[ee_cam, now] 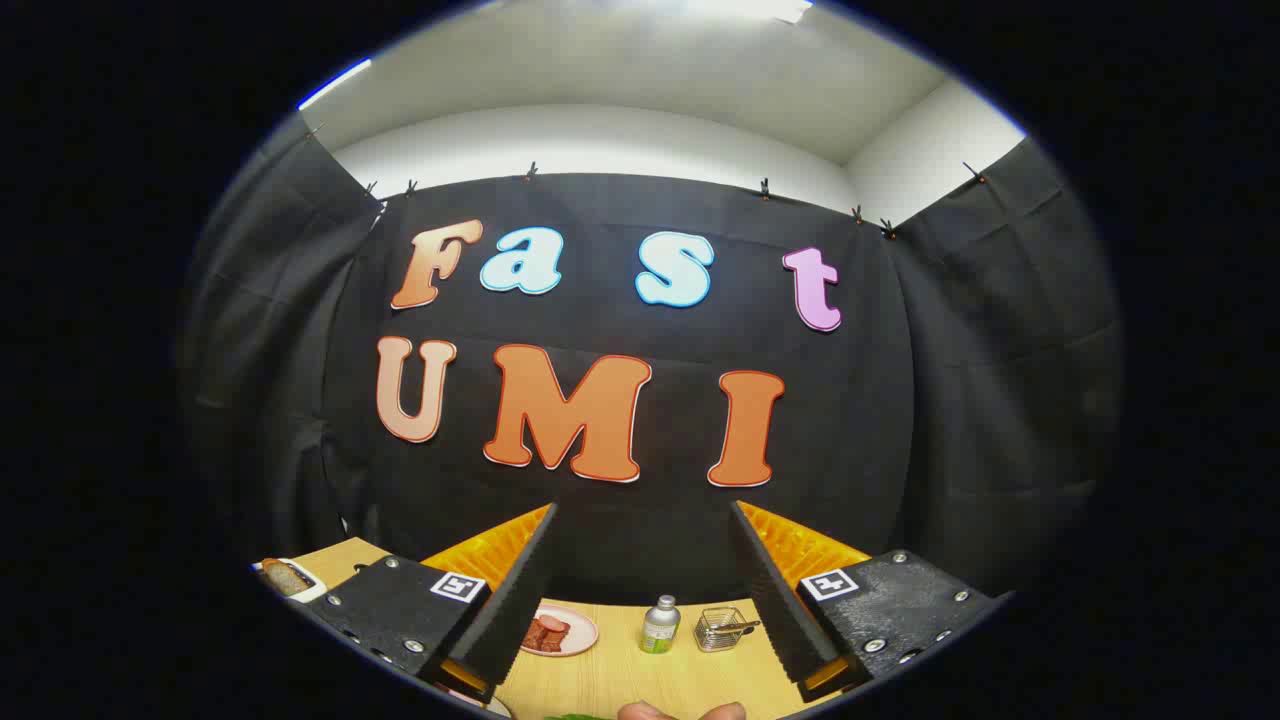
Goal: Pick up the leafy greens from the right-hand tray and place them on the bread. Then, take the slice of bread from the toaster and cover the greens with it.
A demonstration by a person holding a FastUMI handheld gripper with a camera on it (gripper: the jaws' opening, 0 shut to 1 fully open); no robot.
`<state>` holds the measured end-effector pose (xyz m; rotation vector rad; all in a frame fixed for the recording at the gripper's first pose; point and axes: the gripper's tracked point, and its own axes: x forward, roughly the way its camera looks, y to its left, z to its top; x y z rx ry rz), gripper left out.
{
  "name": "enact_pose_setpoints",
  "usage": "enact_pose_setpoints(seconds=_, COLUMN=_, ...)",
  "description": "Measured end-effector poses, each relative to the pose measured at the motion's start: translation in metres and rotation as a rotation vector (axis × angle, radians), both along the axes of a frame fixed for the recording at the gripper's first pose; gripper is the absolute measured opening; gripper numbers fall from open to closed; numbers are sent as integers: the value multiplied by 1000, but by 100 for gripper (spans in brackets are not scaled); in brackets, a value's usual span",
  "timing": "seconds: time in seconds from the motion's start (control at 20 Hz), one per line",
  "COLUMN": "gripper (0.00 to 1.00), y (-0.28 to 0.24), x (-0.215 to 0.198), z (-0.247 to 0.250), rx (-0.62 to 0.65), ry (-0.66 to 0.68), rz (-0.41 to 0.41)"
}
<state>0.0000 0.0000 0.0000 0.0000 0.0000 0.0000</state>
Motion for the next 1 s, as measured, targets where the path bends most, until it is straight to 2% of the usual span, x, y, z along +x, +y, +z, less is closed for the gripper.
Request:
enact_pose_setpoints(seconds=0.45, gripper=99, y=14, x=-1, z=21, rx=-15, ry=-27, rz=-8)
enact_pose_setpoints(seconds=0.8, gripper=99, y=23, x=-9, z=14, rx=-37, ry=3, rz=10)
enact_pose_setpoints(seconds=1.0, gripper=99, y=21, x=-16, z=-10, rx=-33, ry=61, rz=16)
